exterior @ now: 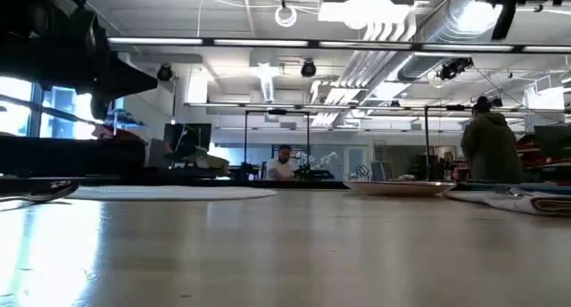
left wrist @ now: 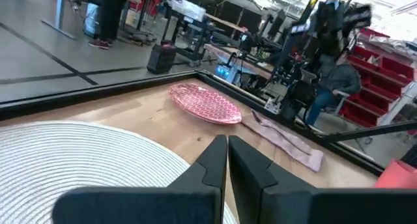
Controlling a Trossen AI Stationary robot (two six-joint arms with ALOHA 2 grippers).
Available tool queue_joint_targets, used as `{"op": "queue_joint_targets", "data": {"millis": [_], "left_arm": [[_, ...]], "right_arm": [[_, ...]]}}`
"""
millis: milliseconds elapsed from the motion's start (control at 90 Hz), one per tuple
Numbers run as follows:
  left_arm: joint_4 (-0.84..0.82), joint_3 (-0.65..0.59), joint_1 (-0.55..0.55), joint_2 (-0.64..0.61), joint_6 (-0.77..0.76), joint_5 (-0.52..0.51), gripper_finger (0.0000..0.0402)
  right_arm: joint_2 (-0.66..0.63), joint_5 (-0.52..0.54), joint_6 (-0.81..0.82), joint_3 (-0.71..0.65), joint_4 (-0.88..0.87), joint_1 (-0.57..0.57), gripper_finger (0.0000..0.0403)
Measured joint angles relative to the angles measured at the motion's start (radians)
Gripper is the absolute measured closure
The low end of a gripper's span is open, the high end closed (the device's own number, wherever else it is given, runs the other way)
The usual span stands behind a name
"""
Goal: Set table place
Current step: Move the fork beside the spoon
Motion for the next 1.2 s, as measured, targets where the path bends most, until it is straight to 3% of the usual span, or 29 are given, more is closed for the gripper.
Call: {"op": "queue_joint_targets", "data": {"millis": [133,267,389,578,678,767,856,933,1033,1200], "left_arm": [[0.0,0.0,0.0,0.0,-0.058,-0.02,0.0401],[0.0,0.0,0.0,0.0,-0.084,-0.031,0.0401],[0.0,0.0,0.0,0.0,-0.083,-0.034,0.0401],[0.0,0.0,0.0,0.0,-0.067,-0.054,0.0401],[0.0,0.0,0.0,0.0,-0.067,-0.053,0.0401],[0.0,0.0,0.0,0.0,-0.066,-0.054,0.0401],[0.0,0.0,0.0,0.0,-0.066,-0.054,0.0401],[0.0,0.0,0.0,0.0,-0.065,-0.055,0.0401],[0.0,0.0,0.0,0.0,-0.065,-0.055,0.0401],[0.0,0.0,0.0,0.0,-0.065,-0.055,0.0401]], "right_arm": [[0.152,-0.053,-0.074,0.232,-0.206,0.0,0.0402],[0.288,-0.218,-0.106,0.408,-0.243,0.0,0.0402],[0.396,-0.287,-0.119,0.529,-0.244,0.0,0.0402],[0.555,-0.295,-0.109,0.696,-0.267,0.0,0.0402],[0.656,-0.202,-0.106,0.79,-0.412,0.0,0.0402],[0.749,-0.094,0.01,0.867,-0.618,-0.007,0.0402],[0.836,-0.049,0.232,0.937,-0.86,-0.036,0.0402],[0.906,-0.073,0.484,0.985,-1.067,-0.072,0.0402],[0.986,-0.18,0.761,0.994,-1.306,-0.113,0.0402],[1.102,-0.21,0.819,0.994,-1.586,-0.119,0.0402]]}}
